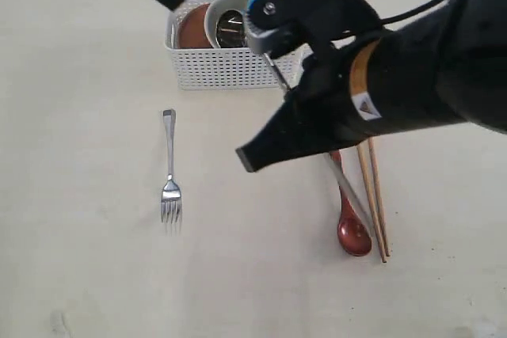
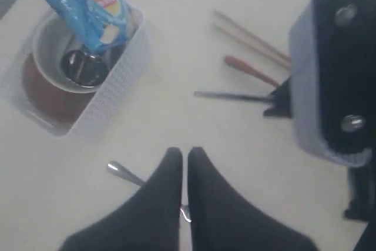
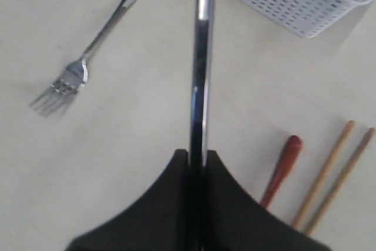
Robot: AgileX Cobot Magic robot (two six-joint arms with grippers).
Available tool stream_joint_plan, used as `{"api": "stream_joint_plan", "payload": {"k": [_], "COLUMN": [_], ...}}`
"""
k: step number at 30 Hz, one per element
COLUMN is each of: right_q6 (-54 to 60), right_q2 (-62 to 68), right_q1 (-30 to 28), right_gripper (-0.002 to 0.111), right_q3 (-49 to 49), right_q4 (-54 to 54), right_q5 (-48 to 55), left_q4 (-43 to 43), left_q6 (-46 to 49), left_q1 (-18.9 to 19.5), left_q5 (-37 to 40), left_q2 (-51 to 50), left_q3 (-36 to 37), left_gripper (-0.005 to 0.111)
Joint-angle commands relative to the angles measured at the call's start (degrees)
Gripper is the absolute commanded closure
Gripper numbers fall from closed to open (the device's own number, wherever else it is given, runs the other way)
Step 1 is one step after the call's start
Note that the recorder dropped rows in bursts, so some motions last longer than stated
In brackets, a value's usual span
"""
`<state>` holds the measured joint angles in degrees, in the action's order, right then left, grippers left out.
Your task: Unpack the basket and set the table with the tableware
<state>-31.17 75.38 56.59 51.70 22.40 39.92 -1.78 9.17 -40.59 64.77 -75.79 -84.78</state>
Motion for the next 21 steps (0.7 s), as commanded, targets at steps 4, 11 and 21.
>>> {"api": "stream_joint_plan", "payload": {"k": [4,11,21], "right_q6": [-1.0,-1.6,-9.4], "right_q2": [15.8,32.8,49.2], "right_q1": [0.1,0.1,0.5], "right_gripper": [0.109,0.109,0.109], "right_q3": [14.2,26.0,42.1], "right_q4": [-18.4,-30.6,-33.0], "right_q5": [-0.8,-3.8,-2.8], "left_q4": [-3.1,-14.8,-16.2], "left_q6": [-7.2,-14.6,-15.0], "left_q1": [0.0,0.0,0.0], "left_q5": [-3.6,-5.7,-13.5], "left_q2": [15.4,27.7,33.9], "left_q3": [7.7,16.8,23.0], "left_gripper": [0.107,0.107,0.107]}}
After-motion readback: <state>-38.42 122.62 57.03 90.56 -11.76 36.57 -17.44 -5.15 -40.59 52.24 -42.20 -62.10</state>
